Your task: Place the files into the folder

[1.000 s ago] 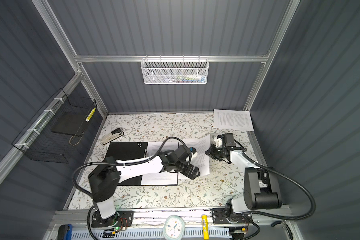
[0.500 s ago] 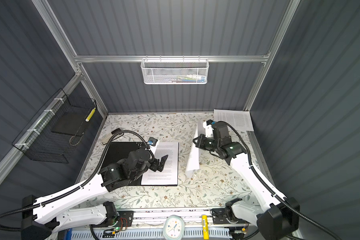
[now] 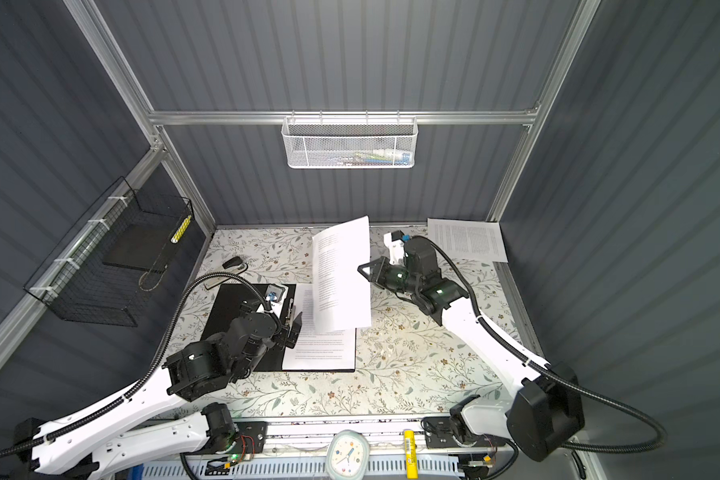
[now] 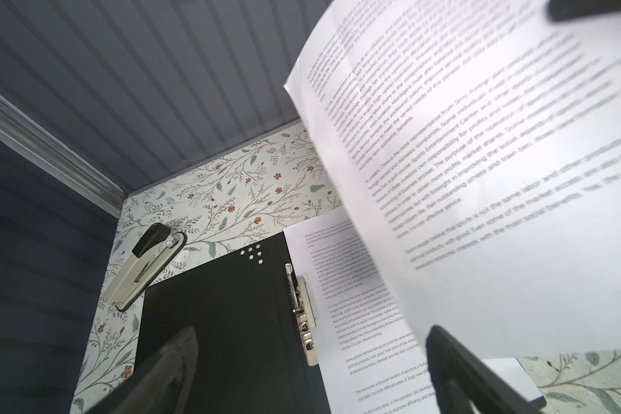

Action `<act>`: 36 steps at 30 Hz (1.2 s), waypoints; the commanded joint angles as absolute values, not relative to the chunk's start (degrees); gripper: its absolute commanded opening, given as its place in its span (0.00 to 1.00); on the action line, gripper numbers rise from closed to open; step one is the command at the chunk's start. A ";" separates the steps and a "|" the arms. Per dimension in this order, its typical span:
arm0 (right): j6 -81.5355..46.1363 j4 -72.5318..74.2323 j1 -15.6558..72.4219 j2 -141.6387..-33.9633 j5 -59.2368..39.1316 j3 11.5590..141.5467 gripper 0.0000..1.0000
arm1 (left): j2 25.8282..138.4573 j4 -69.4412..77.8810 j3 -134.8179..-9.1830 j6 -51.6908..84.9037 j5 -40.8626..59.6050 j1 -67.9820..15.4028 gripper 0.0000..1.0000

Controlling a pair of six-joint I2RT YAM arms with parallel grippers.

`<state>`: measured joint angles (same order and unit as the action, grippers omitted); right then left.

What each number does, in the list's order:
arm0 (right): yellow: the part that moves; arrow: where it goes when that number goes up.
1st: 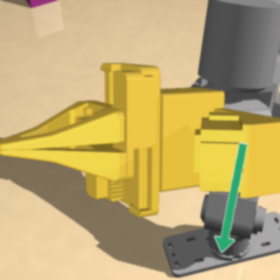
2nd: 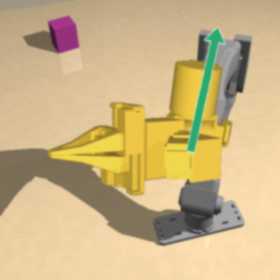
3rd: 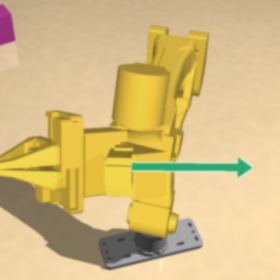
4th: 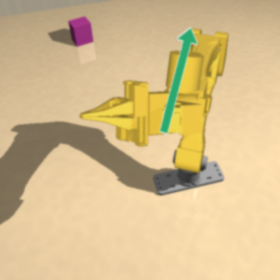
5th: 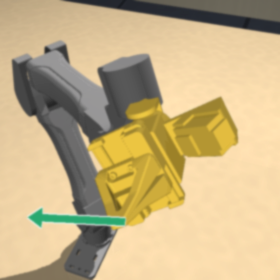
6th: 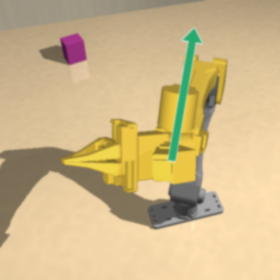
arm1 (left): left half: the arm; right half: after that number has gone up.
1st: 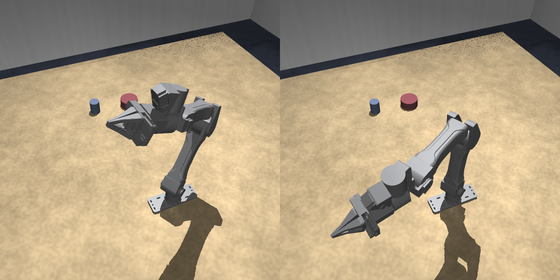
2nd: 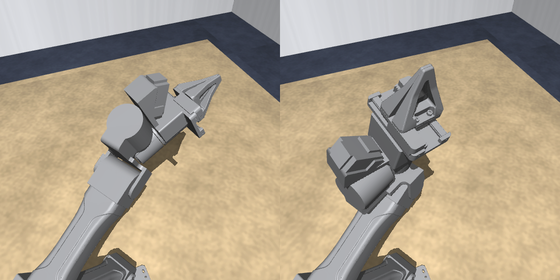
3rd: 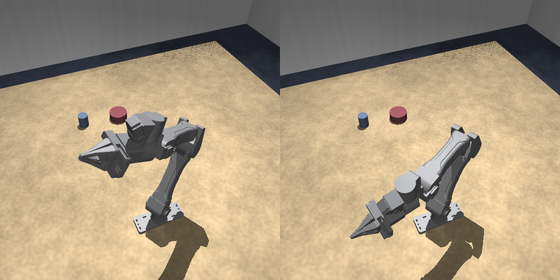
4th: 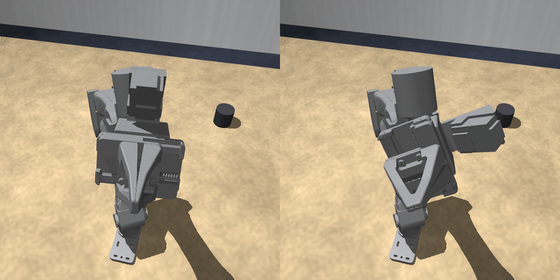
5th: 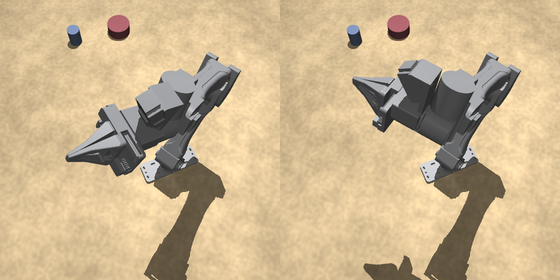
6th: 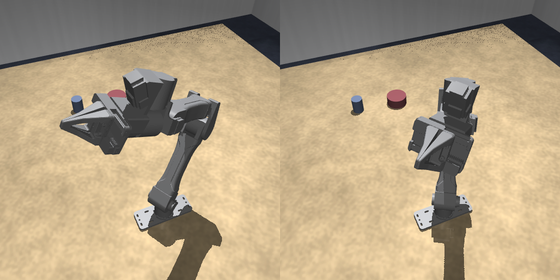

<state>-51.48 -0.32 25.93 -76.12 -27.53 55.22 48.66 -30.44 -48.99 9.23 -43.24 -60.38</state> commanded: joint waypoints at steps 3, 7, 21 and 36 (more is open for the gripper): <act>-50.12 10.04 27.87 -86.17 -24.54 47.92 0.00 | 51.04 -31.50 -48.82 7.56 -44.17 -60.29 1.00; -50.17 16.56 30.35 -90.93 -21.67 45.32 0.00 | 52.03 -31.69 -48.87 7.40 -43.35 -60.29 1.00; -51.26 21.00 35.01 -99.38 -20.67 45.50 0.00 | 56.06 -35.16 -50.71 10.22 -34.78 -60.29 1.00; -54.71 24.14 36.75 -102.51 -20.60 46.42 0.00 | 56.29 -39.07 -49.96 12.60 -32.06 -60.12 1.00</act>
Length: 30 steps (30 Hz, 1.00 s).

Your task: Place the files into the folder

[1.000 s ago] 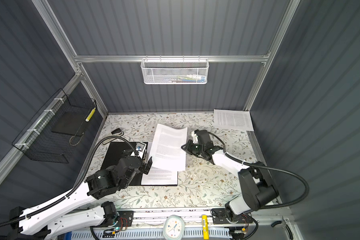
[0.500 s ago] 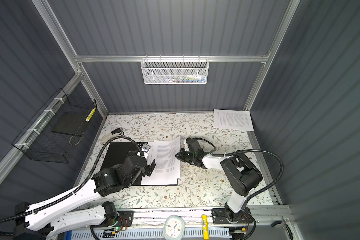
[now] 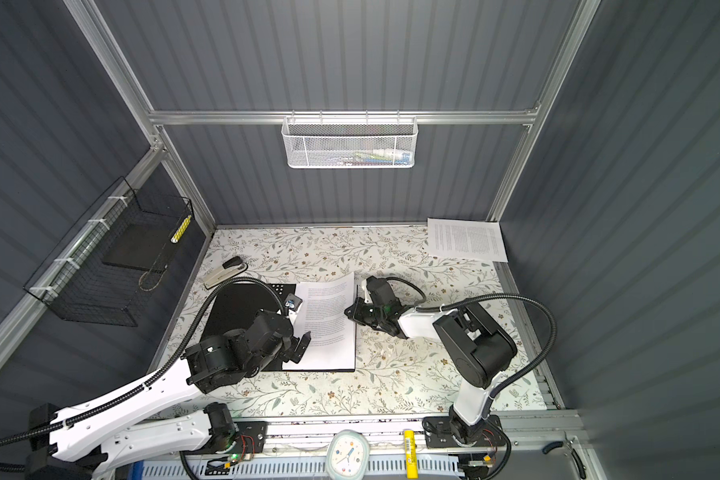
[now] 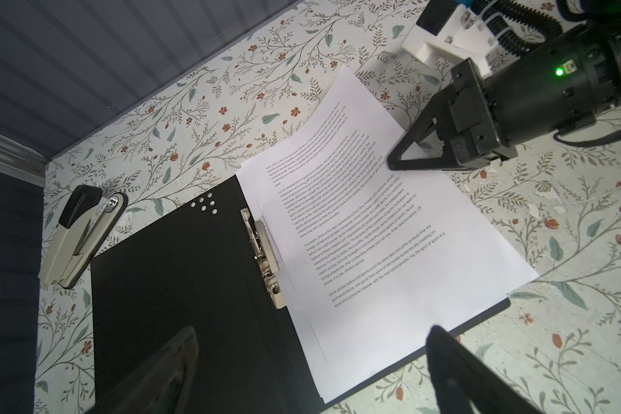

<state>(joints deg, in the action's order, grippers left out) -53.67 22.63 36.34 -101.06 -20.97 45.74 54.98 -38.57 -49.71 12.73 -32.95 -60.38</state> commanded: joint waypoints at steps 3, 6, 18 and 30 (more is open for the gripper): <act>-55.15 24.43 37.01 -102.88 -20.69 46.41 0.00 | 57.69 -39.28 -50.31 12.39 -31.34 -60.03 1.00; -55.63 24.52 37.34 -102.83 -20.48 46.32 0.00 | 57.56 -39.24 -50.27 12.40 -31.34 -59.95 1.00; -57.69 25.94 38.16 -102.24 -17.44 45.07 0.00 | 57.55 -39.11 -50.27 12.31 -30.46 -59.50 1.00; -58.97 26.54 38.78 -103.87 -18.15 45.63 0.00 | 58.25 -39.11 -50.38 12.13 -29.89 -59.16 1.00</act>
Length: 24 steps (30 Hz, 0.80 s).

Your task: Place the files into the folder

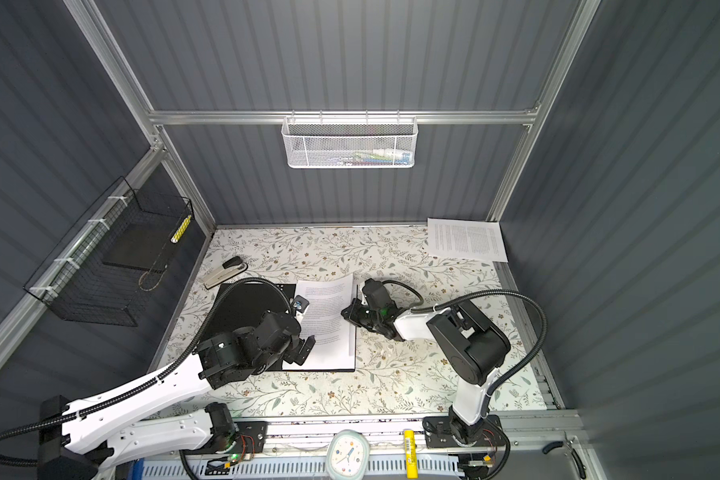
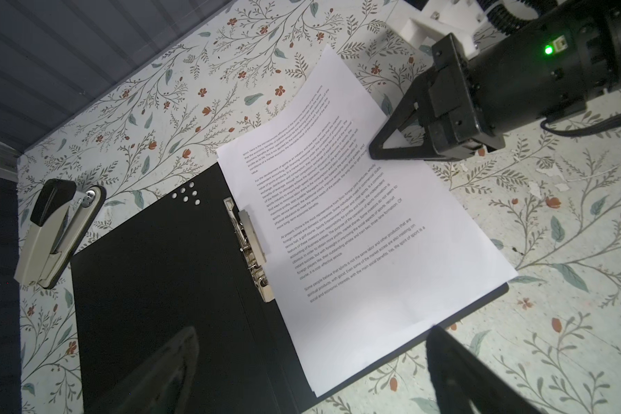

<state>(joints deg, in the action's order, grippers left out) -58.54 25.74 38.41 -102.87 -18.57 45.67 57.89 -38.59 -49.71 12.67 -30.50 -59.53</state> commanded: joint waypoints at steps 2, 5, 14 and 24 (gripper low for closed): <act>-58.90 26.63 38.84 -103.56 -18.27 45.36 0.00 | 58.31 -39.03 -50.36 12.04 -29.80 -59.10 1.00; -58.29 26.29 38.85 -102.78 -18.11 44.87 0.00 | 58.52 -39.02 -50.37 11.87 -29.68 -58.98 1.00; -57.65 25.61 38.85 -101.36 -17.75 43.52 0.00 | 58.85 -39.02 -50.49 11.69 -29.30 -58.67 1.00; -58.61 26.45 39.14 -101.87 -18.02 43.51 0.00 | 58.88 -38.94 -50.56 11.66 -28.92 -58.48 1.00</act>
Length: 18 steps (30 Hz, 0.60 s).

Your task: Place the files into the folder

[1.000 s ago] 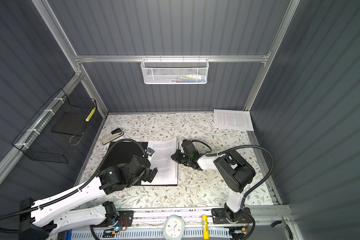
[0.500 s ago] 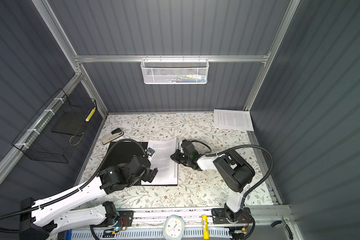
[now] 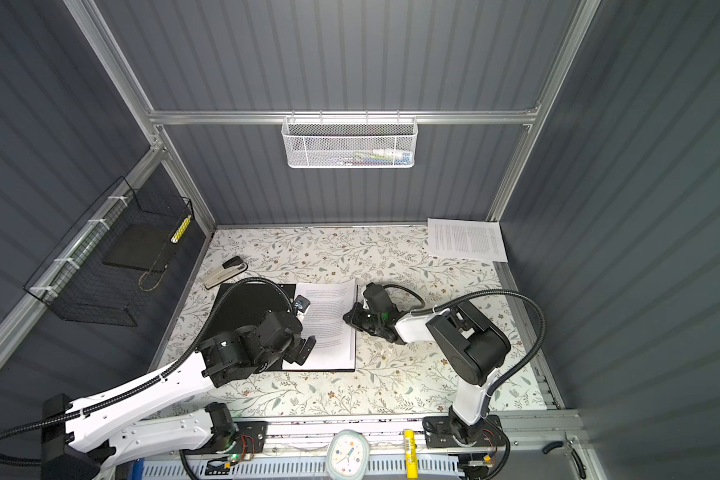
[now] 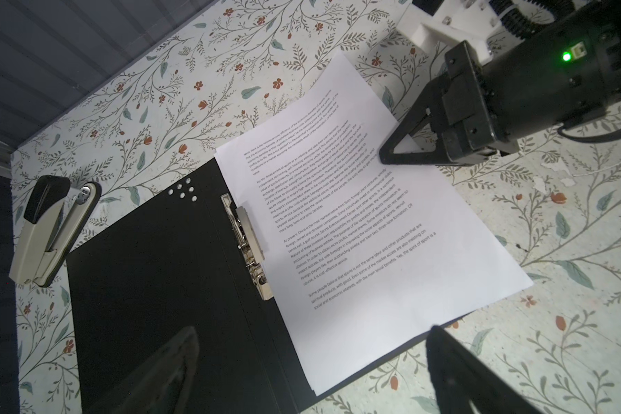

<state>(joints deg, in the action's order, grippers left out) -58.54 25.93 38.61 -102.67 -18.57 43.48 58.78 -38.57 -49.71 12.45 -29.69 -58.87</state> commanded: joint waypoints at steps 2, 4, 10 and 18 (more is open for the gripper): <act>-58.96 26.54 39.27 -102.03 -17.95 43.52 0.00 | 58.88 -38.94 -50.51 11.60 -28.92 -58.45 1.00; -58.96 26.54 39.37 -102.28 -18.01 43.76 0.00 | 58.88 -38.94 -50.59 11.51 -28.77 -58.47 1.00; -58.97 26.41 39.82 -103.07 -18.37 44.80 0.00 | 58.98 -38.94 -50.62 11.47 -28.55 -58.44 1.00; -58.80 26.28 39.95 -102.73 -18.01 44.74 0.00 | 58.99 -38.85 -50.57 11.34 -28.39 -58.40 1.00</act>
